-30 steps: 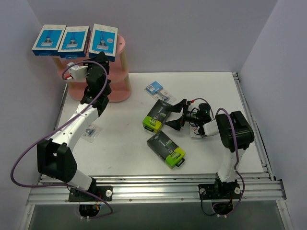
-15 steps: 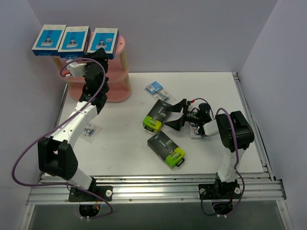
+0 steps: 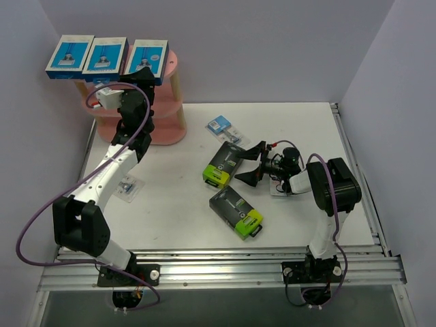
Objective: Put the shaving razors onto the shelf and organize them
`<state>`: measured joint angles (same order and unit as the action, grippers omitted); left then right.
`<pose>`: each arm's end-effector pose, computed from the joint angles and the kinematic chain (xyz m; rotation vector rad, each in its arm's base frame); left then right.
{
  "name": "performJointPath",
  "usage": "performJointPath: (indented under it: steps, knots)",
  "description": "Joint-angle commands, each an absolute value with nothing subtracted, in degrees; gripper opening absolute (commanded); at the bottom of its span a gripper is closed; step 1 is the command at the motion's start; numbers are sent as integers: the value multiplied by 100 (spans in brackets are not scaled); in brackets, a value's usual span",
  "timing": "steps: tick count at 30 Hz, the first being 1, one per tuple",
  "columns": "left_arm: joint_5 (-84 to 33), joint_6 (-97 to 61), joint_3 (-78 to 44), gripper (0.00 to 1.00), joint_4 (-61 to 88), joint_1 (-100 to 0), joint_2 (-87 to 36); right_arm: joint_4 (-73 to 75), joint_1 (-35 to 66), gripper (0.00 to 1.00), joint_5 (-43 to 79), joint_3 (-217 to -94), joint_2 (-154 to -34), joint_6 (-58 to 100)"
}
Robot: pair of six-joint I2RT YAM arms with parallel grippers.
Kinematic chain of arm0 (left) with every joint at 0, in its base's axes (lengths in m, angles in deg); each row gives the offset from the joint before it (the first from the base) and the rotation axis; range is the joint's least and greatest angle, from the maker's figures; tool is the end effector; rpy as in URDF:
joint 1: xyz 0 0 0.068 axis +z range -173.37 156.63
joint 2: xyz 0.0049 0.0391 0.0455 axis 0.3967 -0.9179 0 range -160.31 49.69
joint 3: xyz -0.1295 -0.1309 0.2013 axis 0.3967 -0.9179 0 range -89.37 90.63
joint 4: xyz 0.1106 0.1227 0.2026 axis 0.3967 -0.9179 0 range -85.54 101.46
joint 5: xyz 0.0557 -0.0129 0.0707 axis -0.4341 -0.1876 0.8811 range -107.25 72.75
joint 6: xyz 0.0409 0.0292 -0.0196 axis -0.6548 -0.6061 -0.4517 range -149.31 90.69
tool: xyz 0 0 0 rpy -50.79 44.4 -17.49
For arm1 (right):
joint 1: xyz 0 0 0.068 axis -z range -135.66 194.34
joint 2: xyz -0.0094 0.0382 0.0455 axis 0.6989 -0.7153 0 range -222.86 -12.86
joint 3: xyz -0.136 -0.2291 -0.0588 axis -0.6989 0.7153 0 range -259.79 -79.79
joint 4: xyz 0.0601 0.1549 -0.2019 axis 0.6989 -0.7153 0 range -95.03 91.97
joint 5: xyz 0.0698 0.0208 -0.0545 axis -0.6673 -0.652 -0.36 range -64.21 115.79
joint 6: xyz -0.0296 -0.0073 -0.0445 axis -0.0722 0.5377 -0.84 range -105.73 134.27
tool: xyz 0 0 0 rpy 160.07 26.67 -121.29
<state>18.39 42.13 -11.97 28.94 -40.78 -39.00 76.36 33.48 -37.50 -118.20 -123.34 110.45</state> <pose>0.3576 -0.0904 0.3995 -1.1175 1.0522 -0.7953 0.3229 0.0942 0.1498 0.3645 2.0729 2.1319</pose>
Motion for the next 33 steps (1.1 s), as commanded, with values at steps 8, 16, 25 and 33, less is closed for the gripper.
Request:
performJointPath:
  steps: [8, 16, 25, 33]
  knots:
    - [1624, 3837, -1194, 94, 2534, -3998, -3460, 11711, 3405, 100, -3872, -11767, -12255, 11015]
    - [1431, 3407, -1107, 94, 2272, -3981, -3302, 11711, 3423, 100, -3855, -11749, -12237, 11033]
    - [1219, 3169, -877, 94, 1173, -3849, -3082, 11711, 3449, 100, -3837, -11653, -12150, 11033]
    - [894, 2335, -834, 94, 611, -3831, -2512, 11527, 3510, 100, -3680, -11626, -11931, 10928]
